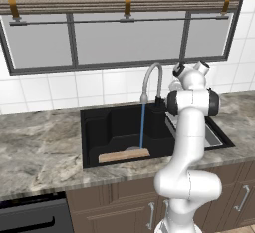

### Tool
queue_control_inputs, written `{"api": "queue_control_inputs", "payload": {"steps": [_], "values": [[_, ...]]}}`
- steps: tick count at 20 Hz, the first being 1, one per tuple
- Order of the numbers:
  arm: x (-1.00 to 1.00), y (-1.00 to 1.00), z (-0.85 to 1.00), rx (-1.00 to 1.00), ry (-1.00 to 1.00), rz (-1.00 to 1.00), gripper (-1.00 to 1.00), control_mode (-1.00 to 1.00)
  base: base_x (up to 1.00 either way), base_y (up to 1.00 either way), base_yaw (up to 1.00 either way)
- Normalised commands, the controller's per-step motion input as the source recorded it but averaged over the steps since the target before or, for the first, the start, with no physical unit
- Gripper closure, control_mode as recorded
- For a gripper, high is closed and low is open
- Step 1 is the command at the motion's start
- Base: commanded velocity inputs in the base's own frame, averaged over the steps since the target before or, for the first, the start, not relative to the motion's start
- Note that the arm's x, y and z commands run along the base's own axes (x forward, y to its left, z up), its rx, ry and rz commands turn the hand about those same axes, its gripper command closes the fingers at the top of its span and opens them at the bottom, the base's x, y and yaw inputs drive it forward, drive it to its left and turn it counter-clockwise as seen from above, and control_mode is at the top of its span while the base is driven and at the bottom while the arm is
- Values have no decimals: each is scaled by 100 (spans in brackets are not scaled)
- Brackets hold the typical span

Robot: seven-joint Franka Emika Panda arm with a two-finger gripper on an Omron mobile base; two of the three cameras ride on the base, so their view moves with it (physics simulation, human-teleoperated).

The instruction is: Turn on the sink faucet with hot water and rinse the cutting board for ten seconds, then turn off the faucet. Push the cutting board to reach the water if necessary.

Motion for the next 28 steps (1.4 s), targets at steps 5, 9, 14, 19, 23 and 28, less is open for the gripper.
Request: {"api": "queue_control_inputs", "payload": {"steps": [5, 9, 14, 19, 23, 28], "values": [[16, -27, 0, 1, 0, 0, -100, -100, 0, 0, 0], [23, -22, 0, 1, 0, 0, -100, -100, 0, 0, 0], [21, -11, 0, 0, 0, 0, -100, -100, 0, 0, 0], [20, -4, 0, 0, 0, 0, -100, -100, 0, 0, 0], [10, 0, -9, 0, 0, 0, -100, -100, 0, 0, 0], [0, 0, -9, 0, 0, 0, -100, -100, 0, 0, 0]]}}
